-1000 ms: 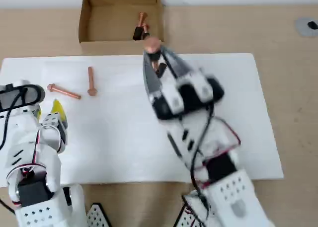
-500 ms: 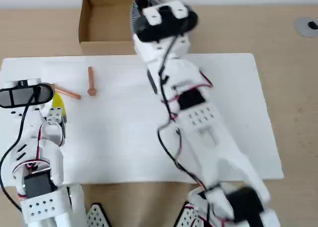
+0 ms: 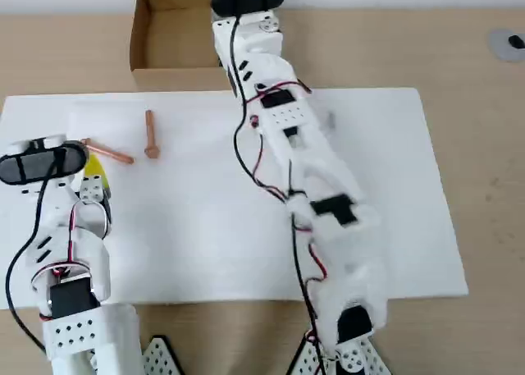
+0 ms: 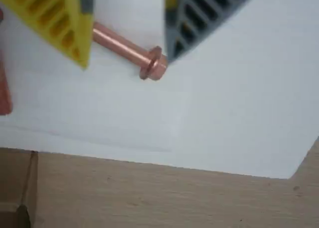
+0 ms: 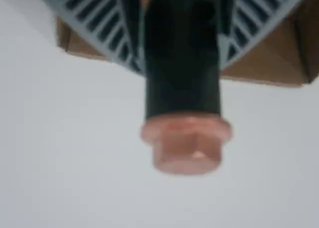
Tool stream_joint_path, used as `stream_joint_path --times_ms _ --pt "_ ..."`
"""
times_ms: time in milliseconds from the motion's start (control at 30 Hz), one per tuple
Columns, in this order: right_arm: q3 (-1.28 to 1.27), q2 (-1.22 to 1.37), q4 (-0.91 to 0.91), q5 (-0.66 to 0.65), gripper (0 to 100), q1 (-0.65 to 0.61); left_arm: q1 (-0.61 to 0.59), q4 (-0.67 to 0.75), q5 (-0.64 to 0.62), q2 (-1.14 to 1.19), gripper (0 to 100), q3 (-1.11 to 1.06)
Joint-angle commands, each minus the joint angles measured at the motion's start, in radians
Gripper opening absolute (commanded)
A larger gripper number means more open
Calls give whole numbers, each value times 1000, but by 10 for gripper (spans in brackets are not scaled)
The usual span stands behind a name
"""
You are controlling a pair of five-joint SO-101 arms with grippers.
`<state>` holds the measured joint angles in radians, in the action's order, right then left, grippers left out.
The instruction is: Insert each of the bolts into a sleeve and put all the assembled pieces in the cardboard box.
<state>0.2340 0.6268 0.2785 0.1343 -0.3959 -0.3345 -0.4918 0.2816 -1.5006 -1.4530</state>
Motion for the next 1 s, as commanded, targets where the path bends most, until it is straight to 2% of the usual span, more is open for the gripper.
stream_joint_path --times_ms 0,467,600,967 --pt "243 90 -37 9 9 18 -12 20 -12 -7 109 3" --pt "711 450 -284 9 12 71 -11 18 -17 -7 108 -25" --pt "802 522 -341 9 12 68 -11 14 -74 -5 109 -34" --pt "986 656 -466 6 13 68 -11 14 -77 -7 110 -25"
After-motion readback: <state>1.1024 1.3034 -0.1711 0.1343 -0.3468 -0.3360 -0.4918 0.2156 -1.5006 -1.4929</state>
